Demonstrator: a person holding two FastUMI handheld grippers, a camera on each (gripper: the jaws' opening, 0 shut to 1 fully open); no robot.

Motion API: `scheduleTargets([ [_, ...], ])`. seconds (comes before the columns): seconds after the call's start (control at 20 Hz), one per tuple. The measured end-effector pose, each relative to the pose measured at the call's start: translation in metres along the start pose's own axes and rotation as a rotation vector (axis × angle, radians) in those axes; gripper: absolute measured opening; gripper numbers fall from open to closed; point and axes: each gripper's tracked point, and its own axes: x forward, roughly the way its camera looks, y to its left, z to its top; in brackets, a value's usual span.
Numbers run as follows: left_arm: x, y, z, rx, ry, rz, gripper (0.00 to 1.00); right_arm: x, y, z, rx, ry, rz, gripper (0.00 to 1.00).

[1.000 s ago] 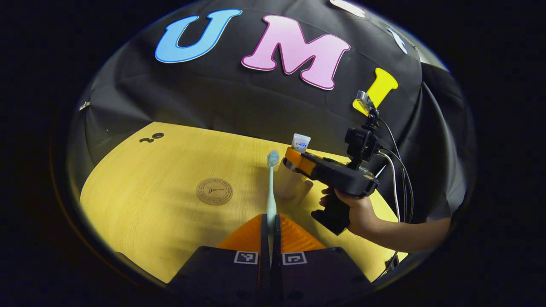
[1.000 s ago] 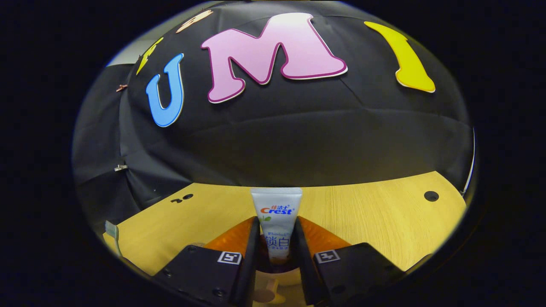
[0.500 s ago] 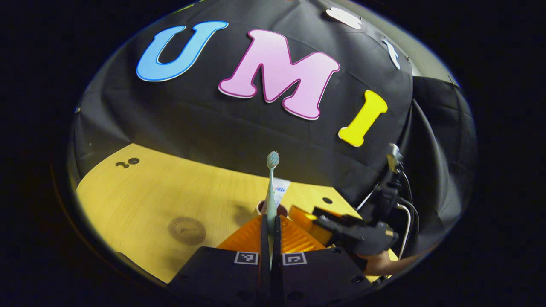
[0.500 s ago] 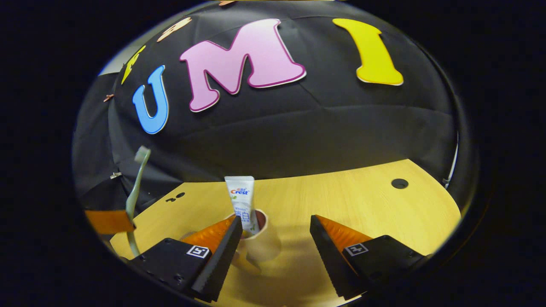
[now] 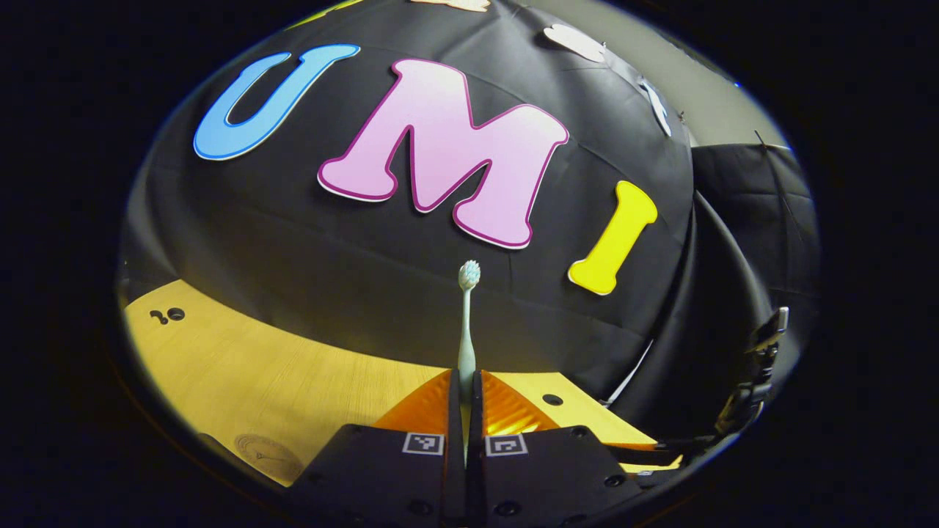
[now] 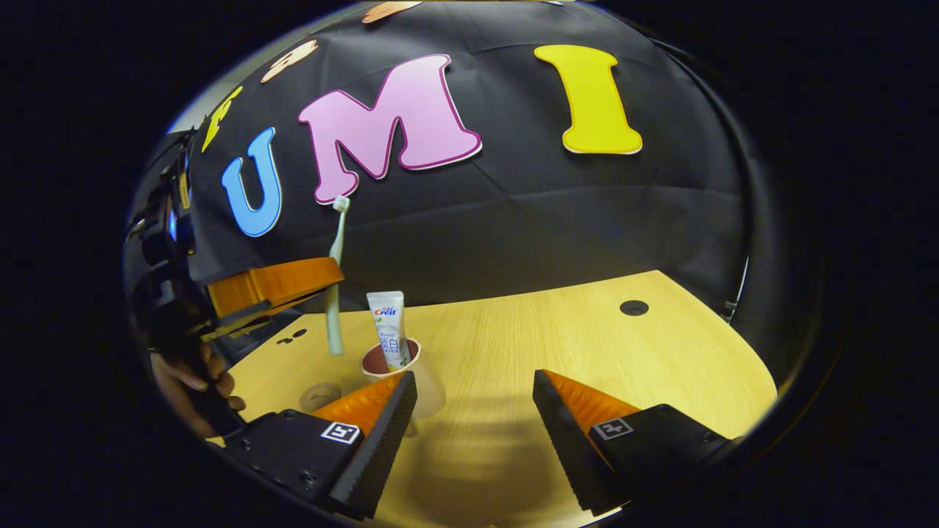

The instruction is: Put the toothbrush and toothpaste on the desktop into the cup, then pick up the cup and place it on the coaster on the desktop.

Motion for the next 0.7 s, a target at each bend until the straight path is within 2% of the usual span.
scheduleTargets([
  [0.15, 0.017, 0.014, -0.012, 0.008, -0.034, 0.025, 0.06, -0.005, -0.004, -0.008, 0.014, 0.004, -0.006, 0.98],
  [0.4, 0.028, 0.017, -0.036, 0.032, -0.06, -0.006, 0.07, -0.007, -0.014, -0.021, -0.002, 0.006, -0.033, 0.98],
  [0.45, 0.026, 0.016, -0.039, 0.044, -0.067, -0.007, 0.08, -0.007, -0.014, -0.024, 0.004, 0.011, -0.032, 0.98],
  [0.5, 0.024, 0.015, -0.041, 0.055, -0.075, -0.009, 0.14, -0.005, -0.014, -0.026, 0.008, 0.014, -0.033, 0.98],
  [0.55, 0.022, 0.014, -0.044, 0.071, -0.081, -0.005, 0.1, -0.003, -0.014, -0.029, 0.012, 0.018, -0.037, 0.98],
  [0.7, 0.021, 0.012, -0.06, 0.082, -0.064, -0.006, 0.12, 0.002, -0.011, -0.026, 0.044, 0.001, -0.043, 0.98],
])
